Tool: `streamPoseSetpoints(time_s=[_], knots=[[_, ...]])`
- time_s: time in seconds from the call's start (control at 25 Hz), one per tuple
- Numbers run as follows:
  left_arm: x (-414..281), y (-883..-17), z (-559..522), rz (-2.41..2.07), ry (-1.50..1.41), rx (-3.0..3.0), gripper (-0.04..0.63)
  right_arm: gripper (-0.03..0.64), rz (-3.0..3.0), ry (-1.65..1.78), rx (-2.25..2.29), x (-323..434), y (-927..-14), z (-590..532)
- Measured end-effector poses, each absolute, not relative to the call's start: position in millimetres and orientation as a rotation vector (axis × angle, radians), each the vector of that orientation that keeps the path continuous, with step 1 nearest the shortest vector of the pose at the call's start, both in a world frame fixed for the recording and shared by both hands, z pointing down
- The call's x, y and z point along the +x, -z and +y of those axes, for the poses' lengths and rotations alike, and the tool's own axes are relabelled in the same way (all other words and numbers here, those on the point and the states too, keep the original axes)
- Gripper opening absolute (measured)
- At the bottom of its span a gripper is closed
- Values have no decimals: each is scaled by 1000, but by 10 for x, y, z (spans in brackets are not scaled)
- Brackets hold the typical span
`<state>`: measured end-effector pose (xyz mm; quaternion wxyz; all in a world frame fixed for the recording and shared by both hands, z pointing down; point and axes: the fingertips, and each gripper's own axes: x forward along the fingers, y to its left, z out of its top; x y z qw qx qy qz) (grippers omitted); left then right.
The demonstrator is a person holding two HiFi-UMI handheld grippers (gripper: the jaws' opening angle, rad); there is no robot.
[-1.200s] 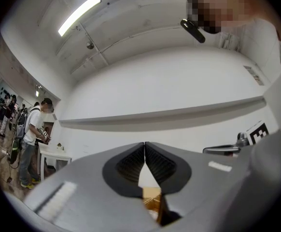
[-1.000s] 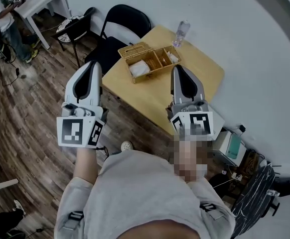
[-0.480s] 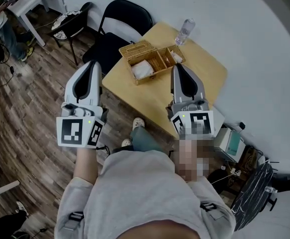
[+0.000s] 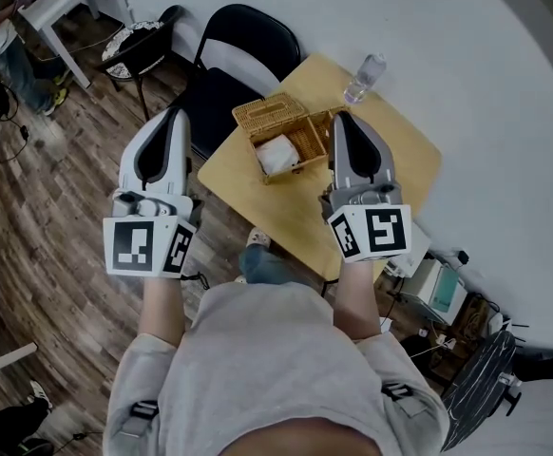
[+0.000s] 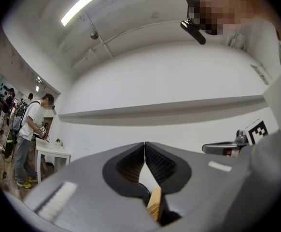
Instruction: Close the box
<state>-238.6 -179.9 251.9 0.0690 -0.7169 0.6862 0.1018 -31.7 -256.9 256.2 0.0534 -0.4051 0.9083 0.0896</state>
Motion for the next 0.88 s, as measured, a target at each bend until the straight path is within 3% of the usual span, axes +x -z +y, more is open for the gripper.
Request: streamPoseSetpoints(time_s=[0.88], knots=[[-2530,-2942,-3249,2105,-161,-2279,60,12,2843,-102,-1230,-604,-3061,-3898]])
